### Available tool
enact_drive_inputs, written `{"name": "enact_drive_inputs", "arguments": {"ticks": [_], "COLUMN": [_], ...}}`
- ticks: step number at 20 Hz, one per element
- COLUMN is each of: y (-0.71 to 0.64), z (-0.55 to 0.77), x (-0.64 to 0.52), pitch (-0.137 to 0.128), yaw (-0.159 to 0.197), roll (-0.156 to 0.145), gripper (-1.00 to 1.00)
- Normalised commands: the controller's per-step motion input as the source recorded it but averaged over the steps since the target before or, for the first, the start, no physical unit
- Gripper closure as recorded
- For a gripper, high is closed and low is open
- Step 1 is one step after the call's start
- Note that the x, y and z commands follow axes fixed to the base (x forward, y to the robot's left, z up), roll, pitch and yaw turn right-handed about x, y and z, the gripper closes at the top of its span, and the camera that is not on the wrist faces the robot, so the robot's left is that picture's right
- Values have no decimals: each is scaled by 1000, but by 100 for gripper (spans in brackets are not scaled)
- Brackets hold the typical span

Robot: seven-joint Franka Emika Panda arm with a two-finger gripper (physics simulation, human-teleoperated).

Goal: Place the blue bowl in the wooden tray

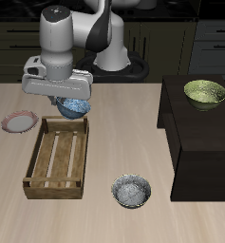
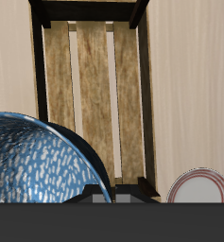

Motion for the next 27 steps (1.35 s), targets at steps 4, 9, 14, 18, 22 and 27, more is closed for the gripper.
{"name": "enact_drive_inputs", "arguments": {"ticks": [4,9,14,18,22,27], "y": [-357,-150,-14,131,188,328], "z": [-92,-215,-318,-268,-54,109], "x": [140,137,73,-9,-85,-213], "pitch": [10,26,36,73,2,-26], "yaw": [-3,4,21,1,-5,5], "roll": [-58,-30,-7,18,28,68], "gripper": [100,100,-100,-100,-100,-100]}}
